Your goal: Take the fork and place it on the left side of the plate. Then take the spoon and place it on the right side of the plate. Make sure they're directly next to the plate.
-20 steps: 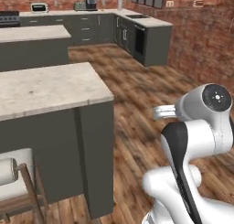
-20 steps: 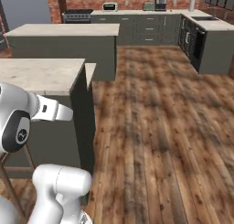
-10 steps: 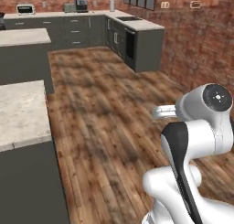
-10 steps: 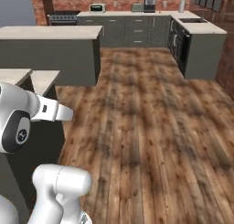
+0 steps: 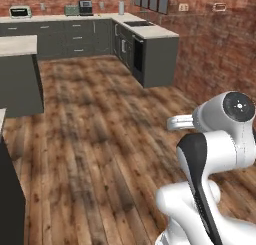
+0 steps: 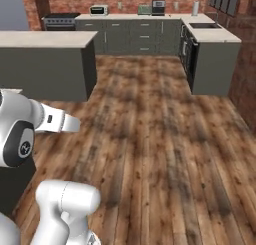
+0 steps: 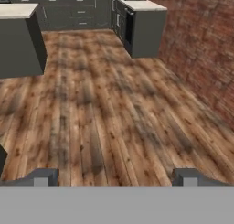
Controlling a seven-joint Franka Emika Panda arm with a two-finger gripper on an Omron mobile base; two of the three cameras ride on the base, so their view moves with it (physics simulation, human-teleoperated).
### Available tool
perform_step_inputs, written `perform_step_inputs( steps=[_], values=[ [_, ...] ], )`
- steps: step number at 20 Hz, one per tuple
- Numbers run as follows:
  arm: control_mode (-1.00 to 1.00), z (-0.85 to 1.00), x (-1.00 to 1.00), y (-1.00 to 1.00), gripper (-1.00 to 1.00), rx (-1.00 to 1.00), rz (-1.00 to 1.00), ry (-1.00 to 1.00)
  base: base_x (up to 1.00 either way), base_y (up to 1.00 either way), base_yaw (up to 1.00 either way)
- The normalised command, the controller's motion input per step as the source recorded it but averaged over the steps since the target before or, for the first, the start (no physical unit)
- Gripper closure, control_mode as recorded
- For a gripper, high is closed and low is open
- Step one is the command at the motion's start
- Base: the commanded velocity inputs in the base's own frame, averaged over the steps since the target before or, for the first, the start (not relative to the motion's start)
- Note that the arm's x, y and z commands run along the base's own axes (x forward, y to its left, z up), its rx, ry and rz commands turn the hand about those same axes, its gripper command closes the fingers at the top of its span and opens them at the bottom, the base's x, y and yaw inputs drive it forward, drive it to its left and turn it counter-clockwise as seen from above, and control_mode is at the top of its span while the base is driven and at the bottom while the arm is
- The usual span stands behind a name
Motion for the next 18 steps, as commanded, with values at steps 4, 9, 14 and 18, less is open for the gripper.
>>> perform_step_inputs(
  steps=[4,9,14,18],
  values=[
    [1.00,0.00,0.00,0.00,-1.00,0.00,0.00,0.00,1.00,-0.58,0.16],
    [1.00,0.00,0.00,0.00,-1.00,0.00,0.00,0.00,1.00,-0.45,0.15],
    [1.00,0.00,0.00,0.00,-1.00,0.00,0.00,0.00,1.00,-0.31,0.10],
    [1.00,0.00,0.00,0.00,-1.00,0.00,0.00,0.00,1.00,-0.23,0.07]
  ],
)
